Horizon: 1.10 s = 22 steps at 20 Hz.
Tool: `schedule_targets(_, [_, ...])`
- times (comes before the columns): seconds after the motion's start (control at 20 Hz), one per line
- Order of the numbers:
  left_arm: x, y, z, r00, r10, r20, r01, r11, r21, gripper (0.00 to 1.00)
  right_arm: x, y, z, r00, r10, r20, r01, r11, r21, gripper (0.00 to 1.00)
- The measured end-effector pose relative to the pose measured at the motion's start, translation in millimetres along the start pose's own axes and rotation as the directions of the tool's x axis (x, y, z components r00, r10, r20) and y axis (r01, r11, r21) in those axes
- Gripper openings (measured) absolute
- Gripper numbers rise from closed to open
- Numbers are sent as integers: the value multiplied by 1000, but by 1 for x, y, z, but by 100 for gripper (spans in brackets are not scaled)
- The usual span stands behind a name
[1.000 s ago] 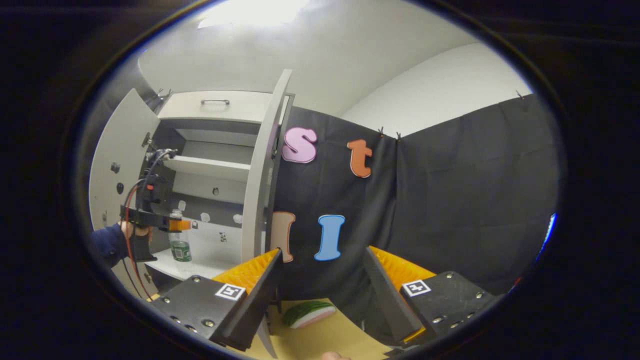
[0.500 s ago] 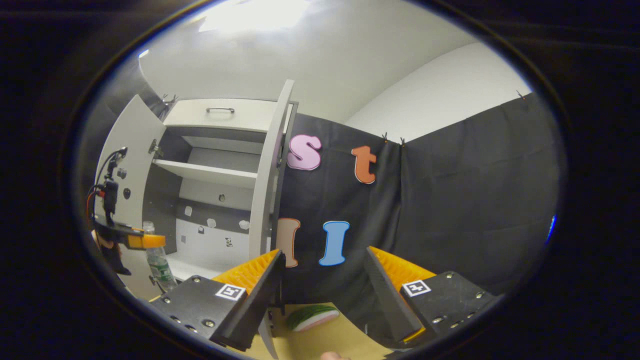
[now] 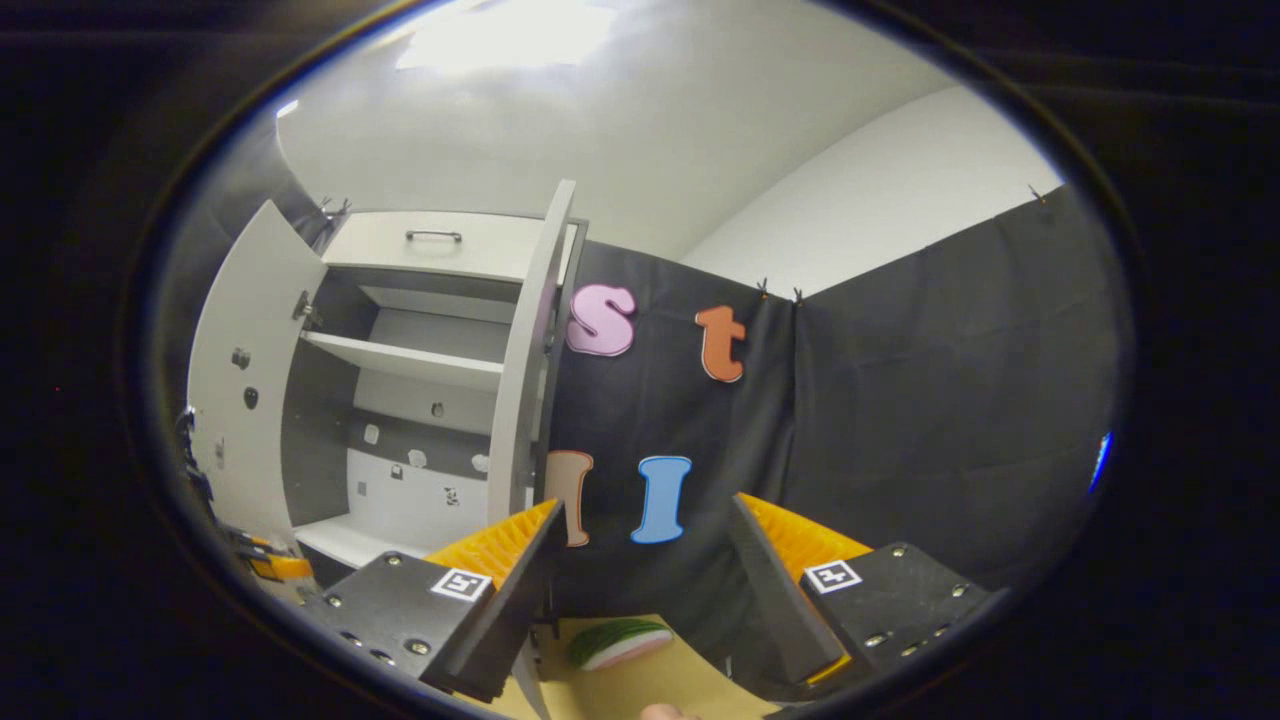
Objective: Grasp the bottle in the cabinet with the left hand and place it on the coaster, then close the right door with the right hand and the left door with the left hand.
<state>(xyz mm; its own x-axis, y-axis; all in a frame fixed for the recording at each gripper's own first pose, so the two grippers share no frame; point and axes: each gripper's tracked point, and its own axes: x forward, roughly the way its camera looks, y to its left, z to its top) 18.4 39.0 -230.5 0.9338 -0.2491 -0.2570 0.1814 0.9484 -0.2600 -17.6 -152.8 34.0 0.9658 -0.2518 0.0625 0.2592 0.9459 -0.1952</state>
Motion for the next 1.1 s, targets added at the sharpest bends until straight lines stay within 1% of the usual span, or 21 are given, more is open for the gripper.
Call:
schedule_targets(0.2, [-11, 30, -77, 992, 83, -98, -88, 995, -43, 64, -1, -4, -1, 1000, -17, -4, 17, 1000, -14, 98])
schedule_targets(0.25, [-12, 35, -91, 989, 98, -115, -104, 993, -54, 67, -2, -5, -1, 1000, -20, -5, 20, 1000, -14, 98])
schedule_targets(0.3, [-13, 40, -104, 985, 114, -126, -123, 990, -65, 64, -2, -5, -1, 1000, -23, -4, 23, 1000, -14, 98])
schedule_targets(0.45, [-11, 50, -136, 976, 153, -154, -162, 985, -52, 64, -4, -5, 1, 1000, -29, -3, 29, 999, -25, 98])
schedule_targets(0.5, [-11, 52, -147, 972, 159, -174, -167, 985, -32, 64, -4, -5, 1, 1000, -31, -1, 31, 999, -31, 98])
schedule_targets(0.6, [-8, 49, -169, 965, 149, -216, -155, 988, -14, 65, -7, -5, 2, 999, -32, 1, 32, 999, -44, 98])
schedule_targets(0.65, [-6, 47, -178, 962, 142, -233, -149, 989, -11, 67, -9, -5, 3, 999, -34, 4, 34, 998, -51, 98])
schedule_targets(0.7, [-3, 45, -185, 959, 138, -248, -144, 990, -6, 65, -10, -6, 4, 999, -35, 6, 36, 998, -59, 98])
schedule_targets(0.75, [-1, 46, -190, 956, 144, -254, -148, 989, 4, 65, -12, -6, 4, 999, -37, 7, 38, 997, -65, 98])
schedule_targets(0.85, [3, 47, -196, 953, 152, -262, -150, 988, 28, 65, -13, -7, 3, 999, -40, 5, 40, 996, -77, 98])
schedule_targets(0.9, [5, 45, -194, 958, 148, -247, -146, 989, 28, 67, -15, -8, 2, 999, -40, 2, 40, 996, -82, 98])
schedule_targets(0.95, [5, 45, -194, 958, 146, -246, -144, 989, 26, 65, -16, -9, 1, 999, -41, -1, 41, 995, -87, 98])
schedule_targets(1.0, [6, 44, -195, 960, 141, -243, -139, 990, 26, 67, -16, -9, 0, 999, -42, -3, 41, 995, -91, 93])
schedule_targets(1.05, [9, 43, -193, 963, 136, -235, -133, 991, 30, 65, -17, -10, -1, 999, -43, -5, 42, 995, -95, 93])
schedule_targets(1.1, [8, 42, -194, 962, 133, -240, -128, 991, 34, 66, -16, -9, -2, 999, -43, -7, 42, 994, -98, 98])
